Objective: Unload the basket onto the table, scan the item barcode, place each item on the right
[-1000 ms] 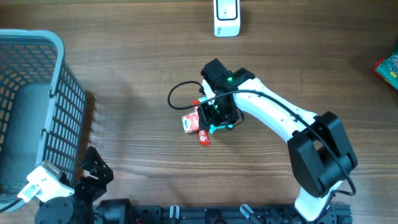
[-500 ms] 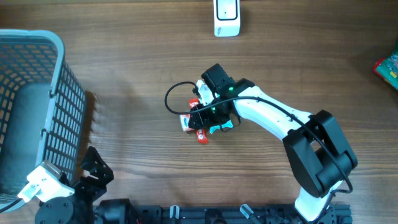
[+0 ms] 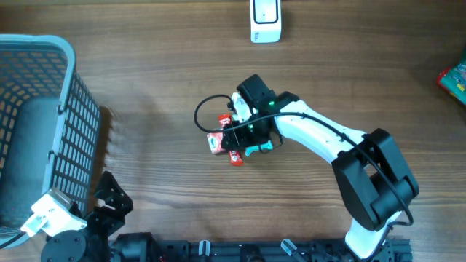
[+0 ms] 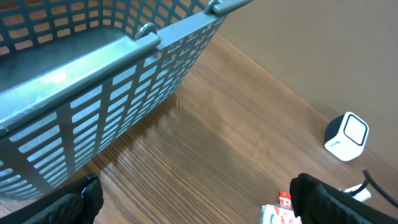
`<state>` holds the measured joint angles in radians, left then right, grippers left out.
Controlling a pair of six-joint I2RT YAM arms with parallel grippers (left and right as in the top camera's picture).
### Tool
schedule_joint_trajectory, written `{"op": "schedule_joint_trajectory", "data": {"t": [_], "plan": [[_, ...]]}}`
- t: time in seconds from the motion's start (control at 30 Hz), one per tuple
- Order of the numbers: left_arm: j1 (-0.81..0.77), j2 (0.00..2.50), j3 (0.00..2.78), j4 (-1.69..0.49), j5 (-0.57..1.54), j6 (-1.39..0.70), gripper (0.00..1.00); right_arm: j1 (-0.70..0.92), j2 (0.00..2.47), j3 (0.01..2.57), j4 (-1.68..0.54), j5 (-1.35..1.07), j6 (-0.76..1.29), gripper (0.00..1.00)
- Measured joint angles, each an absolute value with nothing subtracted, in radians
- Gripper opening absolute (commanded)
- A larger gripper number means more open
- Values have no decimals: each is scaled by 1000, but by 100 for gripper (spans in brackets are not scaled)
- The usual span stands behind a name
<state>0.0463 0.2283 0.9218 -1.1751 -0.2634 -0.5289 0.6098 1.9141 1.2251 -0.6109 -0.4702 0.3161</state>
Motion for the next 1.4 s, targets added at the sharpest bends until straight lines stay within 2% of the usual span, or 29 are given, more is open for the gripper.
{"op": "schedule_joint_trajectory", "data": {"t": [0.1,0.2,0.27,0.37,0.6,0.63,0.67,0.73,0.93,1.1,1.23,1.4], "plan": [[46,228,922,-1175,-263,-529,100,610,1914,1225,-533,-470,316,69],[46,228,922,-1175,-263,-529,100,610,1914,1225,-494,-469,317,63],[46,228,922,-1175,-263,-529,100,610,1914,1225,-488,-465,317,55],[46,228,922,-1175,-263,-529,100,610,1928,1225,-485,-447,316,37],[46,228,922,-1175,-263,-529,100,610,1993,1225,-485,-441,317,33],[46,228,922,-1175,-263,-529,100,610,1993,1225,-484,-441,317,27],[46,228,922,-1175,-263,-529,100,610,1993,1225,-484,-441,317,15],[46,228,922,-1175,-263,-529,100,610,1993,1225,-479,-442,317,4],[46,228,922,-1175,-263,-529,100,605,1993,1229,-484,-442,316,4],[46,228,922,-1175,-263,-529,100,521,1951,1280,-685,-509,317,4],[46,228,922,-1175,-263,-529,100,401,1816,1314,-804,-654,350,4],[46,228,922,-1175,-263,-529,100,292,1773,1324,-1065,-727,395,4]]}}
